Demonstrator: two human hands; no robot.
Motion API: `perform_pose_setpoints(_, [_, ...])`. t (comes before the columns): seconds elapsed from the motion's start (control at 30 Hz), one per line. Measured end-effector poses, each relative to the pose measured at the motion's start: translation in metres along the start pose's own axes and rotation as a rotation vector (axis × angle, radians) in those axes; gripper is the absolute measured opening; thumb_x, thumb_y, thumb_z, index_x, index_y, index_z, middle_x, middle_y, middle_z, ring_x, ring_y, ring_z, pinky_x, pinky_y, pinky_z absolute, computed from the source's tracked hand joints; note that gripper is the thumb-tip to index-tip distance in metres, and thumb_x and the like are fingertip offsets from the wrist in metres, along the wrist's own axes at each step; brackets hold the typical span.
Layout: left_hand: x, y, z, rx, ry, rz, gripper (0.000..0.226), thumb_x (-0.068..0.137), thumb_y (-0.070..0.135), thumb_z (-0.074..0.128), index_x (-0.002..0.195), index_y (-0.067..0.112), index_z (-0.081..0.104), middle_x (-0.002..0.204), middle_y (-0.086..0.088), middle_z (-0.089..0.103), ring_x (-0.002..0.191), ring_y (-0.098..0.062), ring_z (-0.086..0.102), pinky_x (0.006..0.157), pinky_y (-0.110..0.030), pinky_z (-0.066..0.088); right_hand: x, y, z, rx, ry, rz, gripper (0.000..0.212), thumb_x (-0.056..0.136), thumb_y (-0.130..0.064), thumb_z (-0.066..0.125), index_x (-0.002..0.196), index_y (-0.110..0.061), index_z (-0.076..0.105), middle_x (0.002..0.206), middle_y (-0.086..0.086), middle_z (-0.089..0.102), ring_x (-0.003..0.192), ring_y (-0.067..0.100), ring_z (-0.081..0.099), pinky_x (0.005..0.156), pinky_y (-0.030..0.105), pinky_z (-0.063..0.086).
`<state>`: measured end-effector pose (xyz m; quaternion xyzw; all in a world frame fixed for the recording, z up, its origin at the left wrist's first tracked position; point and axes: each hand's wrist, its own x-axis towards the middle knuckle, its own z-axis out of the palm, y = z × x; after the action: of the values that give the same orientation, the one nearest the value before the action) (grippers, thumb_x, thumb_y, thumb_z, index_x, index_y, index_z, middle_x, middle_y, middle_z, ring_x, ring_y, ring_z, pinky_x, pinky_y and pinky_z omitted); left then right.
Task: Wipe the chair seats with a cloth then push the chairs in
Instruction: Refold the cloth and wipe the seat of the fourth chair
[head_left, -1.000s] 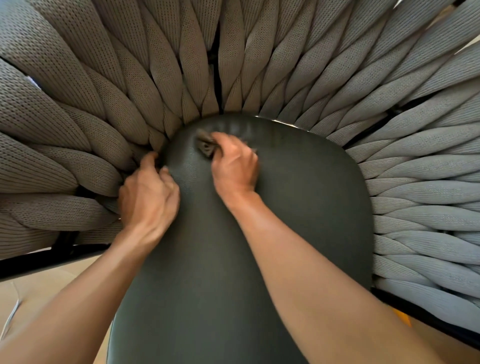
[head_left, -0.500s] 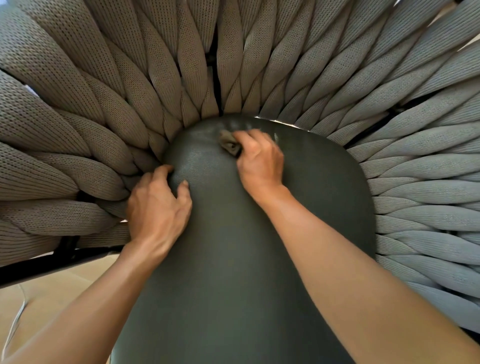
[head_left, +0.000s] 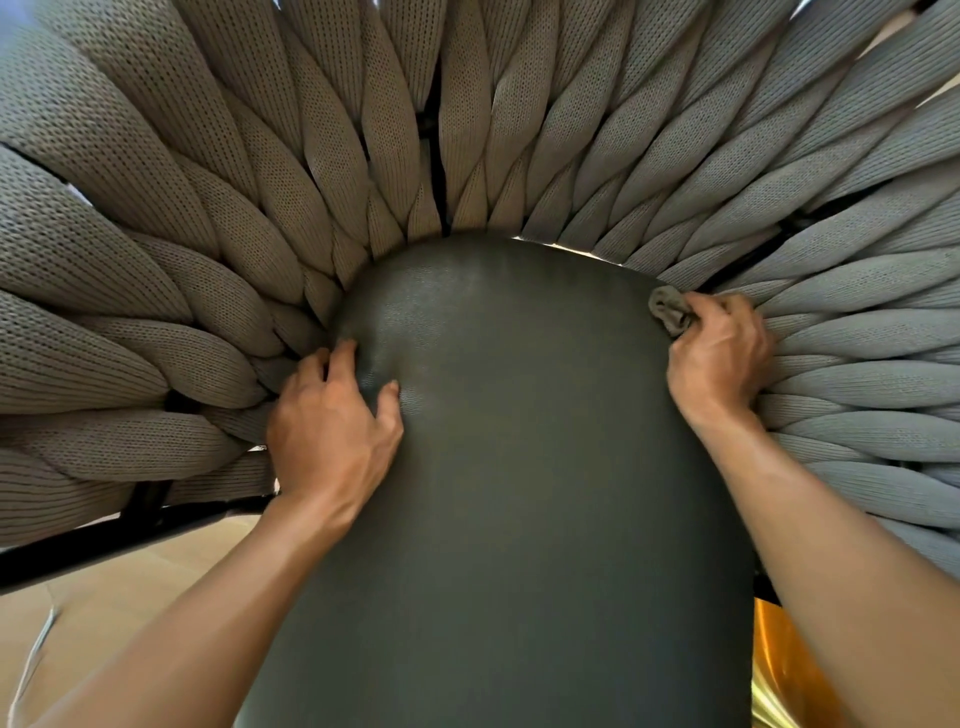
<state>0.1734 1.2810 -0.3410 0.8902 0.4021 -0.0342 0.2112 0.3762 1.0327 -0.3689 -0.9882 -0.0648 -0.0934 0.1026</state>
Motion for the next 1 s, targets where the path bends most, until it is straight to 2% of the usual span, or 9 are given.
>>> perform_pose_setpoints(0.13, [0.004, 0.001, -0.004, 0.014, -0.029, 0.000, 0.056, 0.082, 0.039, 0.064, 0.131, 0.012, 0.053, 0.117, -0.020, 0.059, 0.103, -0.041, 0.057, 0.082, -0.044, 0.046, -0.005, -0.039, 0.011, 0.172, 0.038, 0.069, 0.035, 0.078, -0.001, 0.052, 0.104, -0.014, 0.071, 0.096, 0.016, 0.064, 0.089, 0.039, 0.056, 0.076, 0.042, 0.043])
perform_pose_setpoints(0.3, [0.007, 0.000, -0.007, 0.018, -0.051, -0.009, 0.056, 0.081, 0.040, 0.064, 0.129, 0.014, 0.053, 0.117, -0.019, 0.060, 0.103, -0.041, 0.057, 0.082, -0.043, 0.046, -0.015, -0.125, 0.026, 0.312, -0.018, -0.064, 0.034, 0.072, -0.002, 0.053, 0.095, -0.017, 0.073, 0.091, 0.011, 0.067, 0.086, 0.037, 0.059, 0.072, 0.040, 0.047])
perform_pose_setpoints(0.47, [0.008, -0.001, -0.006, -0.001, -0.057, -0.003, 0.055, 0.081, 0.039, 0.064, 0.129, 0.015, 0.053, 0.118, -0.019, 0.060, 0.103, -0.040, 0.057, 0.084, -0.042, 0.045, -0.034, -0.207, 0.036, 0.406, -0.084, -0.153, 0.033, 0.073, -0.002, 0.060, 0.096, -0.021, 0.075, 0.088, 0.008, 0.068, 0.078, 0.034, 0.062, 0.062, 0.035, 0.046])
perform_pose_setpoints(0.57, [0.010, -0.003, -0.007, -0.028, -0.041, -0.004, 0.051, 0.085, 0.039, 0.059, 0.130, 0.015, 0.050, 0.119, -0.019, 0.062, 0.104, -0.040, 0.058, 0.085, -0.041, 0.044, -0.040, -0.231, 0.036, 0.396, -0.128, -0.243, 0.036, 0.073, -0.003, 0.061, 0.102, -0.019, 0.073, 0.090, 0.010, 0.067, 0.080, 0.035, 0.061, 0.063, 0.036, 0.046])
perform_pose_setpoints(0.77, [0.006, -0.001, -0.008, -0.024, -0.029, 0.007, 0.050, 0.089, 0.038, 0.055, 0.132, 0.014, 0.046, 0.113, -0.024, 0.064, 0.100, -0.041, 0.060, 0.081, -0.042, 0.044, -0.030, -0.208, 0.042, 0.253, -0.088, -0.503, 0.032, 0.072, -0.006, 0.061, 0.099, -0.018, 0.073, 0.092, 0.008, 0.066, 0.082, 0.033, 0.058, 0.063, 0.037, 0.045])
perform_pose_setpoints(0.87, [0.005, -0.003, -0.005, -0.006, -0.056, 0.040, 0.056, 0.087, 0.044, 0.056, 0.132, 0.013, 0.046, 0.115, -0.023, 0.063, 0.101, -0.041, 0.059, 0.083, -0.042, 0.045, -0.019, -0.187, 0.044, 0.195, -0.027, -0.485, 0.026, 0.070, -0.006, 0.063, 0.091, -0.018, 0.074, 0.086, 0.007, 0.066, 0.076, 0.032, 0.059, 0.059, 0.034, 0.045])
perform_pose_setpoints(1.0, [0.002, -0.004, 0.001, 0.070, -0.095, 0.070, 0.069, 0.083, 0.057, 0.053, 0.138, 0.016, 0.041, 0.124, -0.022, 0.056, 0.107, -0.041, 0.056, 0.089, -0.042, 0.044, -0.003, -0.145, 0.041, 0.140, 0.004, -0.404, 0.026, 0.073, -0.004, 0.059, 0.091, -0.016, 0.073, 0.085, 0.009, 0.064, 0.075, 0.034, 0.058, 0.060, 0.036, 0.047])
